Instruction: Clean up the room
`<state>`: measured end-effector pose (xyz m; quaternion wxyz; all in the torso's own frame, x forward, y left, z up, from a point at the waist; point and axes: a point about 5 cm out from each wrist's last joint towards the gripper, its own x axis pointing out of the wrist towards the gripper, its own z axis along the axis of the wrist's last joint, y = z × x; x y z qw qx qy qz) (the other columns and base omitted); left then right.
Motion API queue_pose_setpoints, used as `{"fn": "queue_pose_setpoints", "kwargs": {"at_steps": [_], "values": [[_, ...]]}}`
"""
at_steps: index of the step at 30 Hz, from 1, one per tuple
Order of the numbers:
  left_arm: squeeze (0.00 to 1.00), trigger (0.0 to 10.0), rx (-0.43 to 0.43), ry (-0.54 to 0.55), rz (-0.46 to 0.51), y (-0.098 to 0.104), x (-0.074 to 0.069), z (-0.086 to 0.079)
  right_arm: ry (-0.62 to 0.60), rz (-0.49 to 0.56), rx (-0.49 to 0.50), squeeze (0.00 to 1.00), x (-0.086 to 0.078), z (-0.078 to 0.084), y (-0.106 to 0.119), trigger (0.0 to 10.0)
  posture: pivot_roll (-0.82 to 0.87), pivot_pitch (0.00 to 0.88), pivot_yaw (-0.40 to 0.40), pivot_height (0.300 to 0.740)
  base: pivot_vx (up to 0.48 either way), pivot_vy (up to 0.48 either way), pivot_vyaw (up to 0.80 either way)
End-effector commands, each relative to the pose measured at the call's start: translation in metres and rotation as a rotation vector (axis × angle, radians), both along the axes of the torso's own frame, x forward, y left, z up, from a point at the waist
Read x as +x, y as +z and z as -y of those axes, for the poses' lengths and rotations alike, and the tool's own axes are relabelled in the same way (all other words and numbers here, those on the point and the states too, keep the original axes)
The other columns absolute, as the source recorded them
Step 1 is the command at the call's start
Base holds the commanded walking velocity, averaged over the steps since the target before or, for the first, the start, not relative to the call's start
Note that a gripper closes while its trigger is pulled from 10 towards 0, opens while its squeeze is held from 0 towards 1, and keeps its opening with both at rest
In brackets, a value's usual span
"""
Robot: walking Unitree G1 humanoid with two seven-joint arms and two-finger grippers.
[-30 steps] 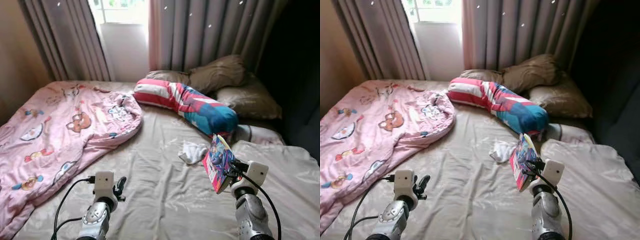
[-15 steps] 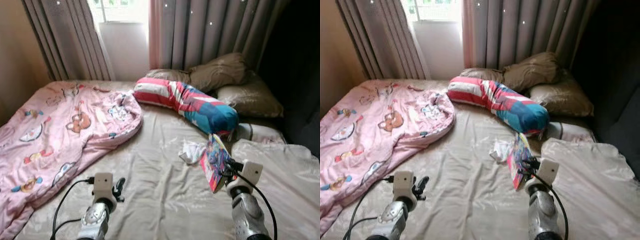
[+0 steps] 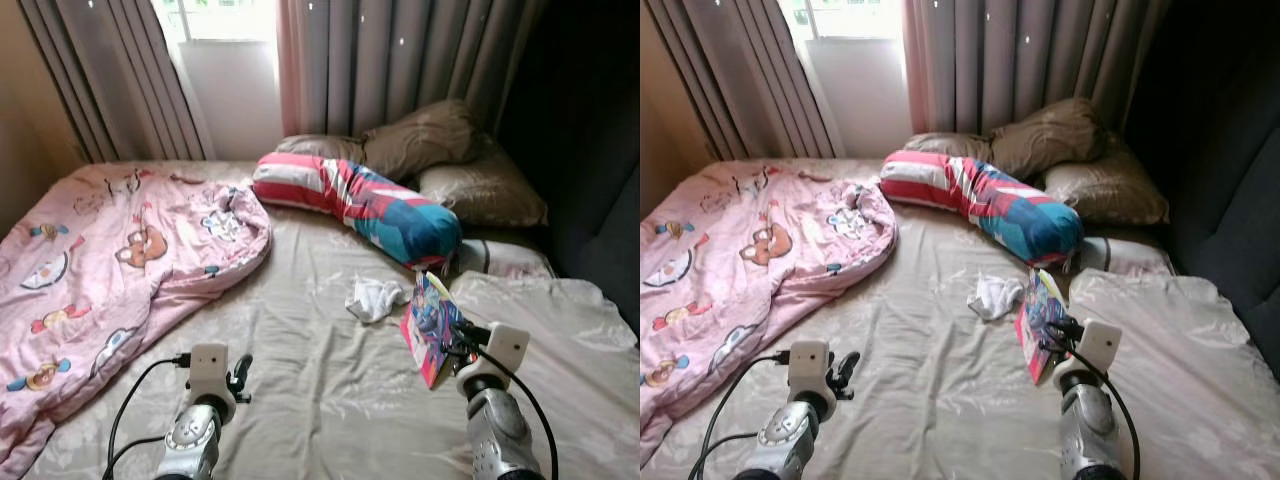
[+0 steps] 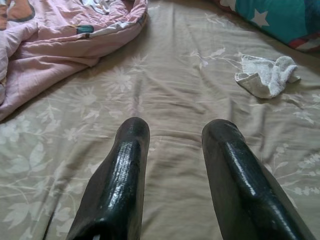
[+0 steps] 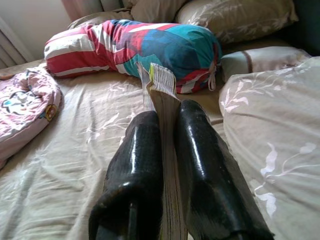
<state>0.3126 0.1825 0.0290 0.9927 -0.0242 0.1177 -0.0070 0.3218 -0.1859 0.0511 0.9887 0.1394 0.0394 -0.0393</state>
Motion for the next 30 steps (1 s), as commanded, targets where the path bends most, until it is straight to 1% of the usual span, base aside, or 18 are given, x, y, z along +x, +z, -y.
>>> {"fn": "queue_pose_setpoints", "kwargs": {"at_steps": [1, 9, 12, 14, 17, 23, 30], "values": [[0.00, 10.0, 0.004, -0.003, -0.020, -0.0035, -0.0026, -0.0014, 0.001, 0.044, -0.006, 0.00, 0.0044, 0.0007, 0.0089, 10.0, -0.10, 0.034, 0.026, 0.740, 0.000, 0.000, 0.00], [0.00, 10.0, 0.006, -0.008, -0.022, -0.0038, -0.0028, -0.0013, 0.000, 0.025, -0.014, 0.00, 0.0044, 0.0006, 0.0073, 10.0, -0.10, 0.030, 0.031, 0.740, 0.000, 0.000, 0.00], [0.00, 10.0, 0.008, -0.010, -0.023, -0.0038, -0.0027, -0.0015, -0.001, 0.019, -0.016, 0.00, 0.0046, 0.0008, 0.0068, 10.0, -0.10, 0.028, 0.033, 0.722, 0.000, 0.000, 0.00], [0.00, 10.0, 0.009, -0.011, -0.023, -0.0035, -0.0025, -0.0017, 0.002, 0.019, -0.016, 0.00, 0.0046, 0.0001, 0.0067, 10.0, -0.10, 0.025, 0.035, 0.702, 0.000, 0.000, 0.00], [0.00, 10.0, 0.010, -0.012, -0.023, -0.0034, -0.0025, -0.0019, 0.004, 0.018, -0.017, 0.00, 0.0045, -0.0007, 0.0064, 10.0, -0.10, 0.022, 0.036, 0.687, 0.000, 0.000, 0.00], [0.00, 10.0, 0.015, -0.017, -0.024, -0.0033, -0.0025, -0.0027, -0.001, 0.025, -0.018, 0.00, 0.0040, -0.0013, 0.0064, 10.0, -0.10, 0.016, 0.041, 0.638, 0.000, 0.000, 0.00], [0.00, 10.0, 0.019, -0.020, -0.025, -0.0034, -0.0027, -0.0032, -0.016, 0.021, -0.026, 0.00, 0.0032, 0.0003, 0.0056, 10.0, -0.10, 0.008, 0.046, 0.638, 0.000, 0.000, 0.00]]}}
